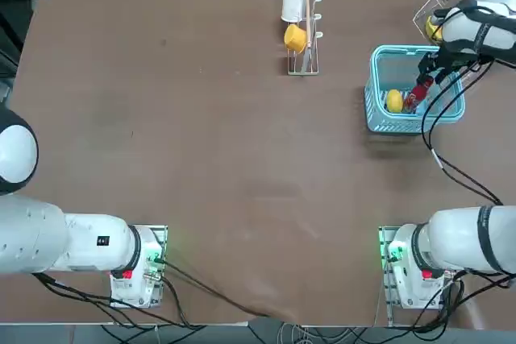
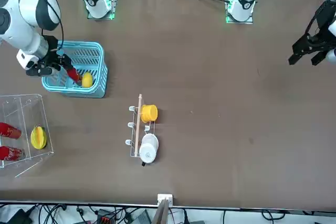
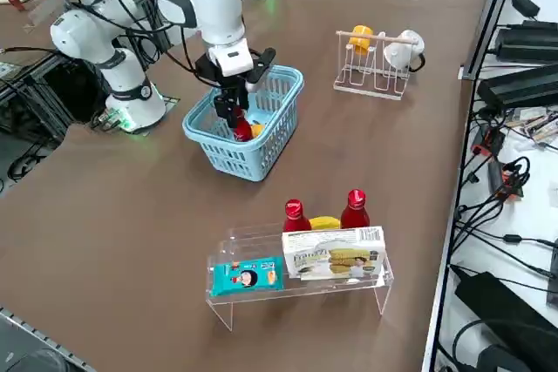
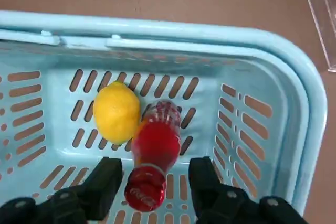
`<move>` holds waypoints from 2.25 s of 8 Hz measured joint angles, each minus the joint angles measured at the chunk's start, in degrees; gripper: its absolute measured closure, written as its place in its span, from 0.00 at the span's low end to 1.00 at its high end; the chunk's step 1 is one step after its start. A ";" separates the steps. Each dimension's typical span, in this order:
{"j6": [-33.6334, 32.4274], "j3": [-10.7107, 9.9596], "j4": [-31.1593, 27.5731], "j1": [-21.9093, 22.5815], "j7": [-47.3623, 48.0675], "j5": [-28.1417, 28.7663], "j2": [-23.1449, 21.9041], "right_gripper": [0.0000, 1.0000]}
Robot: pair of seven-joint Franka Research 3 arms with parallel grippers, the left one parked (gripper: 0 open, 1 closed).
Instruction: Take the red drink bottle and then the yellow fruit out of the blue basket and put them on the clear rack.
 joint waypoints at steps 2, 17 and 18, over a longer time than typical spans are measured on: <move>-0.01 0.02 0.00 0.01 0.00 0.00 0.00 0.27; -14.46 0.25 10.16 1.06 1.01 -0.06 0.23 0.63; -20.15 0.25 15.93 1.05 1.01 -0.06 -0.29 0.63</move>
